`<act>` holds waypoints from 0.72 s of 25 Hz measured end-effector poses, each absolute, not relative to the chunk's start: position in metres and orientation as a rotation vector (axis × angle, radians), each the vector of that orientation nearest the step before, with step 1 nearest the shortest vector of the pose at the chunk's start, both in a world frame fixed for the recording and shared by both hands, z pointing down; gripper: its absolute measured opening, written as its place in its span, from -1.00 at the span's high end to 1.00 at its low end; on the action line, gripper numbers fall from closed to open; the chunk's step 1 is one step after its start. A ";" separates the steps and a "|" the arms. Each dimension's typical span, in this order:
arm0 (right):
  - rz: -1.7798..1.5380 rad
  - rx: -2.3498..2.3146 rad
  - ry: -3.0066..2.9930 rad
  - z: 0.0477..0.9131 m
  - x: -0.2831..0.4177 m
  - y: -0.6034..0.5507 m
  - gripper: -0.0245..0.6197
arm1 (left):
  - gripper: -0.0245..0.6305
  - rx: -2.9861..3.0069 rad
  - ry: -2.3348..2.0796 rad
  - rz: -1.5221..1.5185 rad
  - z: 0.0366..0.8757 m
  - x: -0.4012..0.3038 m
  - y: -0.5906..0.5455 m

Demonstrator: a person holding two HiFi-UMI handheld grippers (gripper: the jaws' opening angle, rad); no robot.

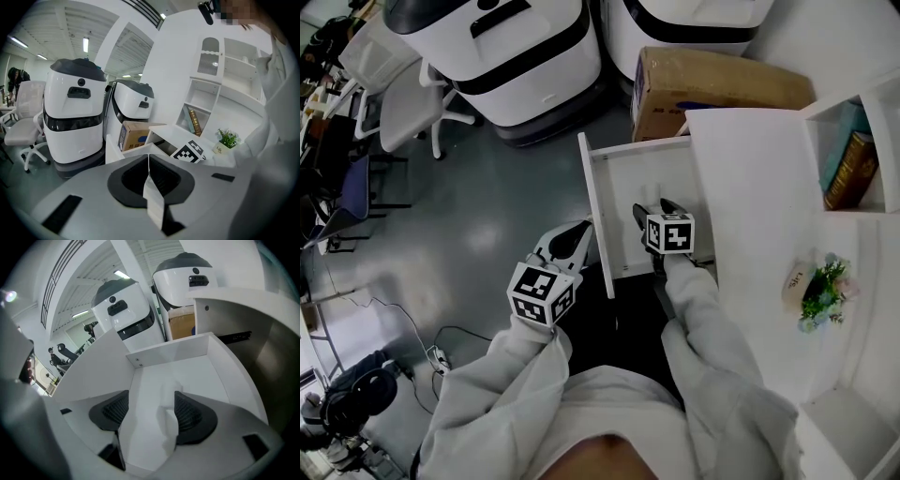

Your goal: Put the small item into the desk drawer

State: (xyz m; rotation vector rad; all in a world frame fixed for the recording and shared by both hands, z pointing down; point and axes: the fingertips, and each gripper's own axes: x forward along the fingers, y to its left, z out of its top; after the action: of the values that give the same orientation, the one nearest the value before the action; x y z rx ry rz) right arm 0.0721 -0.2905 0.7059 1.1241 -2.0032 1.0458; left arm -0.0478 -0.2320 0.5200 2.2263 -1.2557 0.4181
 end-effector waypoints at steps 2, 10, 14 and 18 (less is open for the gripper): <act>1.036 1.141 -2.038 0.693 0.072 -0.288 0.00 | 0.86 2.243 -1.251 0.410 0.515 -0.046 -0.233; 0.882 1.225 -2.202 0.617 0.074 -0.274 0.00 | 0.86 2.311 -1.219 0.377 0.499 -0.039 -0.230; 0.795 1.289 -2.274 0.576 0.079 -0.267 0.00 | 0.86 2.346 -1.202 0.355 0.490 -0.032 -0.230; 0.709 1.355 -2.323 0.537 0.086 -0.256 0.00 | 0.85 2.397 -1.212 0.323 0.471 -0.027 -0.231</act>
State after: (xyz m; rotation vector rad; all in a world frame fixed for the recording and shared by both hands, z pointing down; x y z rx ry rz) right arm 0.0863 -0.2556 0.5367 1.3554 -2.3235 0.7090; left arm -0.0273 -0.2313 0.4709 2.3975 -1.2125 0.3225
